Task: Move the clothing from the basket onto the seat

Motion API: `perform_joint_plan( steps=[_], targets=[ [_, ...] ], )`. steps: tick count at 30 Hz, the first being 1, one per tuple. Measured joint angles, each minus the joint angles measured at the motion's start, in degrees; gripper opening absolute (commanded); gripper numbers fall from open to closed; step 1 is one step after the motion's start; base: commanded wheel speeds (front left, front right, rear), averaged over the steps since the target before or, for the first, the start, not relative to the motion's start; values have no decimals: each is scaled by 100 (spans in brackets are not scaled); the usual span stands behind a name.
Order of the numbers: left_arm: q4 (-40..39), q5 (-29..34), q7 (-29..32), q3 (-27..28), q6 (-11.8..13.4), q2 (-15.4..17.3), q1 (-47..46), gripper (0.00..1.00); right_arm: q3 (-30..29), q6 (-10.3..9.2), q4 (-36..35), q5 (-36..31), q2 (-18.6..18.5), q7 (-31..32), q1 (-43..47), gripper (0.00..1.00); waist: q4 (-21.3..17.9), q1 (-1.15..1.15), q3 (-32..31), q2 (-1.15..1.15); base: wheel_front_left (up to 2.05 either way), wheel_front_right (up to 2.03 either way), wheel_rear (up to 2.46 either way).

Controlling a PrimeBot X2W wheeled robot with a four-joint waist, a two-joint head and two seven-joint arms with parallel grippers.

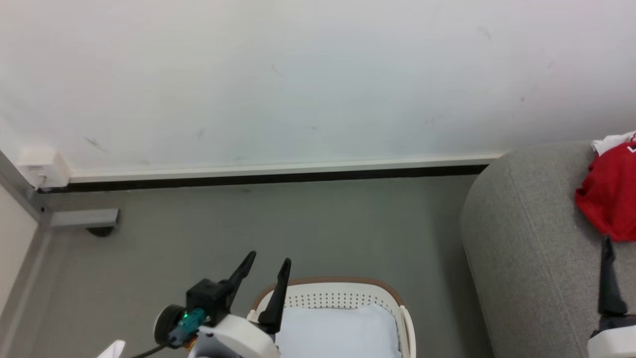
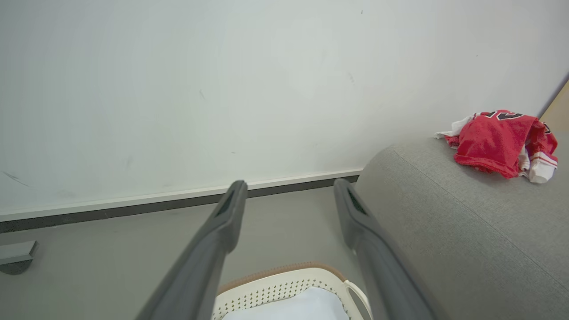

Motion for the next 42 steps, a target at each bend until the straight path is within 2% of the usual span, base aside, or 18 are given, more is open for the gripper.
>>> perform_joint_plan(
  steps=[4,9,24,42],
  targets=[
    [-31,136,-1,394,10,3,411,100,188,0,-178,-38,371,0,429,100,143,0,-271,0,0,0,0],
    [-33,302,-1,938,-69,-84,881,100,352,0,-223,-167,571,0,912,100,272,1,-445,0,0,0,0],
    [7,1091,-1,1970,-498,-528,1427,100,812,0,277,210,622,1,1220,100,246,2,-602,0,0,0,0],
    [183,1557,-1,2482,-871,-784,1493,100,1034,0,505,367,622,0,1225,100,168,2,-638,0,0,0,0]
  ],
)
